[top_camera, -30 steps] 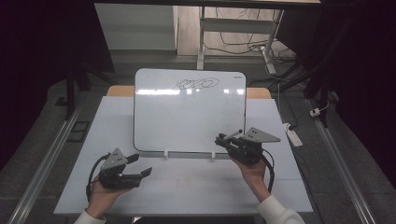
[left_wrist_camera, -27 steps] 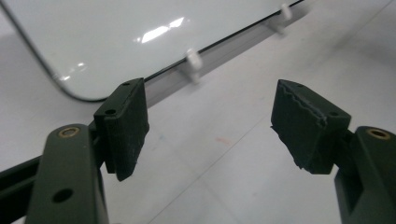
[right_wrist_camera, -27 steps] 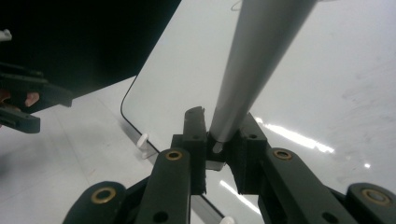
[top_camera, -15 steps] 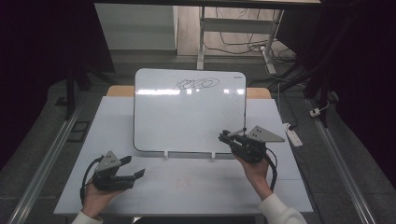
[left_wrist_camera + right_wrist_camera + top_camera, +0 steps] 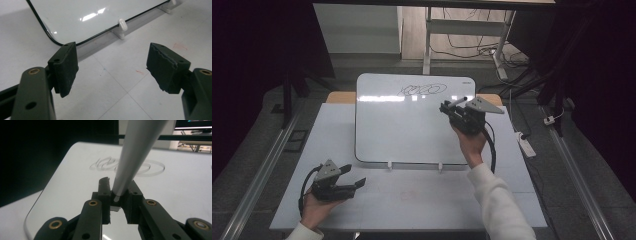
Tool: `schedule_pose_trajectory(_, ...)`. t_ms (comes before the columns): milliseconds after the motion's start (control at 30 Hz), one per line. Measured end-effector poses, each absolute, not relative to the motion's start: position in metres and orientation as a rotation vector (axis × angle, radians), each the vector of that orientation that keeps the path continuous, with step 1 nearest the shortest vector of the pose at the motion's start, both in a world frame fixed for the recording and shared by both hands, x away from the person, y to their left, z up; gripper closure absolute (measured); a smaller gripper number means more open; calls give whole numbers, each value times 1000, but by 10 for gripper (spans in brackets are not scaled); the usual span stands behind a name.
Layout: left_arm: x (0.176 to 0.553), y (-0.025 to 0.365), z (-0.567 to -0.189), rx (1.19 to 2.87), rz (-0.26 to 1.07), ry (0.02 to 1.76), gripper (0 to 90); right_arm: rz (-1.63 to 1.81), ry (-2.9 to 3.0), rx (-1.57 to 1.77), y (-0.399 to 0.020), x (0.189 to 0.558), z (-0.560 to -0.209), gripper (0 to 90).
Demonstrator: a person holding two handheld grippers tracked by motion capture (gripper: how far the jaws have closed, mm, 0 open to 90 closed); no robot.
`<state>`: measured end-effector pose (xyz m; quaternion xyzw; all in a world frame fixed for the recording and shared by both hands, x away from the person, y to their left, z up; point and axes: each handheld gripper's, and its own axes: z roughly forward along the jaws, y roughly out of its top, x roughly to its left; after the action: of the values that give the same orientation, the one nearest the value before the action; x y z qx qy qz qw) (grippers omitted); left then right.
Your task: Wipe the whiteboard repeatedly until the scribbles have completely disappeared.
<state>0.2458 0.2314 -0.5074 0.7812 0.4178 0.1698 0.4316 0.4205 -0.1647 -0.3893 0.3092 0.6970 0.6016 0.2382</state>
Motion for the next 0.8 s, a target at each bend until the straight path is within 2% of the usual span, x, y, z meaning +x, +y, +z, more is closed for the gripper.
schedule_pose_trajectory(300,244,230,-511,1963,435,1031,259,1574,1870,875,-138,469,-376,774)
schedule_pose_trajectory(533,240,235,-510,1946,449,1045,261,1536,1758,934,-150,495,-370,775)
schedule_pose_trajectory(800,241,236,-512,1946,451,1056,262,1512,1778,957,-157,503,-382,776)
